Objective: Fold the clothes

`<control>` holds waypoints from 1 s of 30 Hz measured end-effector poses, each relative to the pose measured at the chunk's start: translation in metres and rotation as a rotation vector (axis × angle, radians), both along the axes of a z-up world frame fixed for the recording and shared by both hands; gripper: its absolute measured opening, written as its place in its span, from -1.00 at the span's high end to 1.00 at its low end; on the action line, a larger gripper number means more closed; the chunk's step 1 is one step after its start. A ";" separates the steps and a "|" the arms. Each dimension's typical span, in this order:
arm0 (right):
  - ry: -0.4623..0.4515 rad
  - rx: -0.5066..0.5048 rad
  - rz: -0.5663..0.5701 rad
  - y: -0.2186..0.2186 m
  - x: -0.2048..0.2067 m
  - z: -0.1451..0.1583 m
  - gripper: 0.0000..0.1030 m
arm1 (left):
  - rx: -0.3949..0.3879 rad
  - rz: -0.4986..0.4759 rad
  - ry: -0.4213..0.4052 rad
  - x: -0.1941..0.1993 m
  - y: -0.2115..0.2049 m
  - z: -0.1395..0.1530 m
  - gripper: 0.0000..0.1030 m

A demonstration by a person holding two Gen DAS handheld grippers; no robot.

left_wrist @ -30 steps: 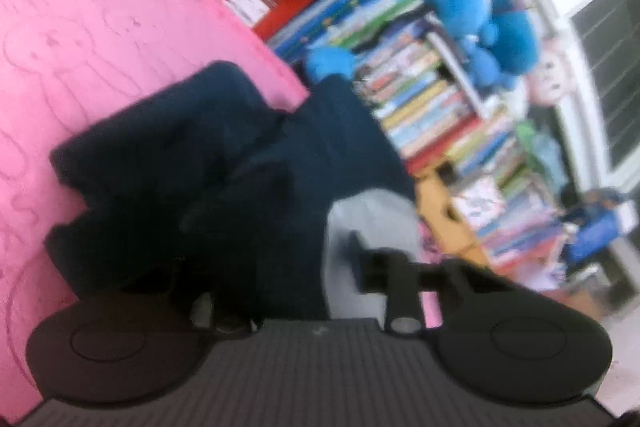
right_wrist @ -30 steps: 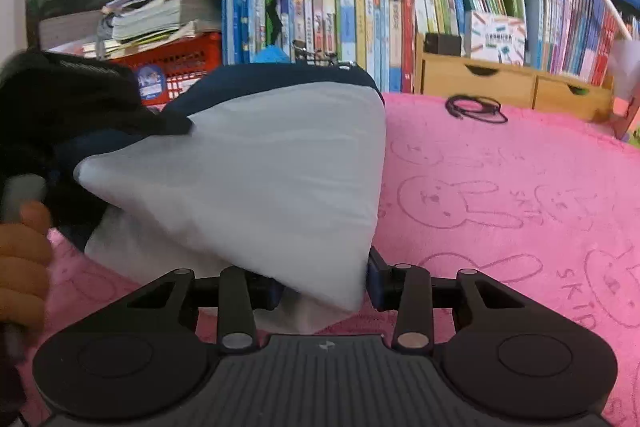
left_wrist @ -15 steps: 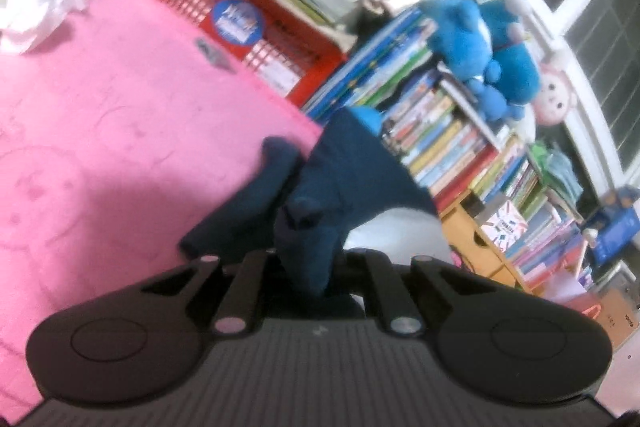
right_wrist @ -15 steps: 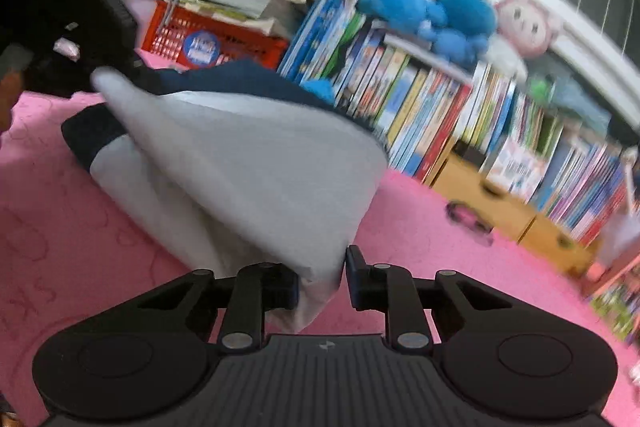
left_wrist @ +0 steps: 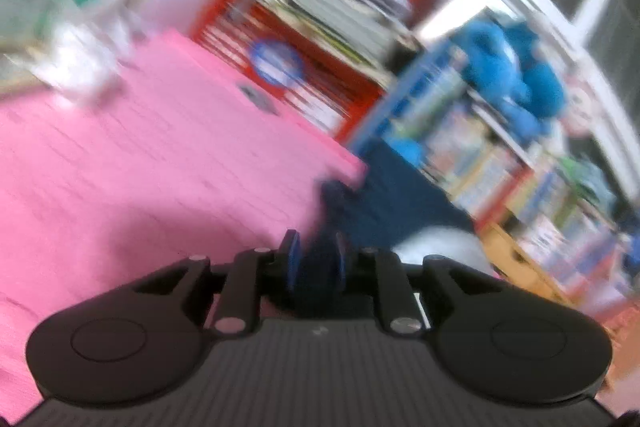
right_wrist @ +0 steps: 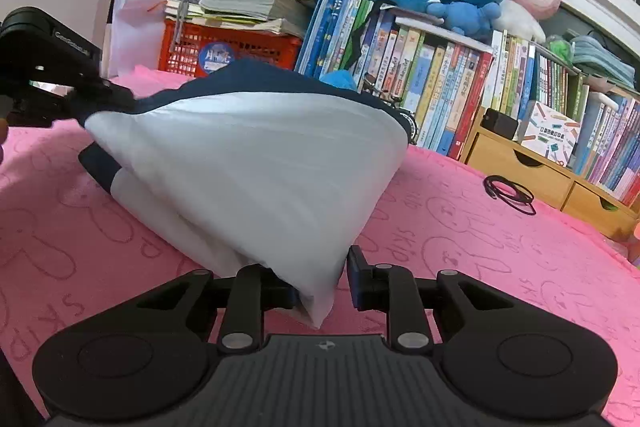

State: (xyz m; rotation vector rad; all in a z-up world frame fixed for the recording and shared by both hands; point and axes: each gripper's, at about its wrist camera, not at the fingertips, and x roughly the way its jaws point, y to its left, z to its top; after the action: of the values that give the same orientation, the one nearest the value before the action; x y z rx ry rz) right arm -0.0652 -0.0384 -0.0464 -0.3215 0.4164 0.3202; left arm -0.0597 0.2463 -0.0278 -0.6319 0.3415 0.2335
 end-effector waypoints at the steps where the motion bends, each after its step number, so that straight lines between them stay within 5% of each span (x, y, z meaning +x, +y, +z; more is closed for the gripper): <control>1: 0.003 0.011 -0.007 -0.001 0.001 0.000 0.56 | 0.046 0.020 0.002 -0.005 0.003 0.005 0.70; 3: 0.011 0.034 -0.013 -0.005 0.002 0.001 0.58 | 0.168 0.015 -0.008 -0.017 0.001 0.018 0.68; 5: 0.018 0.058 -0.016 -0.008 0.003 0.002 0.58 | 0.380 -0.042 -0.017 -0.029 -0.024 0.031 0.52; 8: 0.022 0.079 -0.015 -0.011 0.003 0.003 0.58 | 0.658 -0.200 -0.024 -0.038 -0.071 0.040 0.29; 12: 0.033 0.117 -0.014 -0.018 0.004 0.004 0.59 | 0.904 -0.458 -0.058 -0.042 -0.129 0.039 0.17; 19: 0.055 0.200 -0.018 -0.029 0.007 0.007 0.60 | 1.189 -0.792 -0.074 -0.030 -0.200 0.003 0.16; 23: 0.066 0.237 -0.021 -0.035 0.008 0.007 0.61 | 1.268 -0.868 -0.052 -0.020 -0.218 -0.015 0.16; 30: 0.068 0.257 -0.021 -0.039 0.009 0.007 0.65 | 1.390 -0.833 -0.078 -0.010 -0.233 -0.026 0.17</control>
State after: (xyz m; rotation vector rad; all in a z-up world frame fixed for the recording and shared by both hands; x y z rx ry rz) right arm -0.0561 -0.0769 -0.0394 -0.0548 0.4400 0.3607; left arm -0.0700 0.0130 -0.0539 0.8818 0.2635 -0.3645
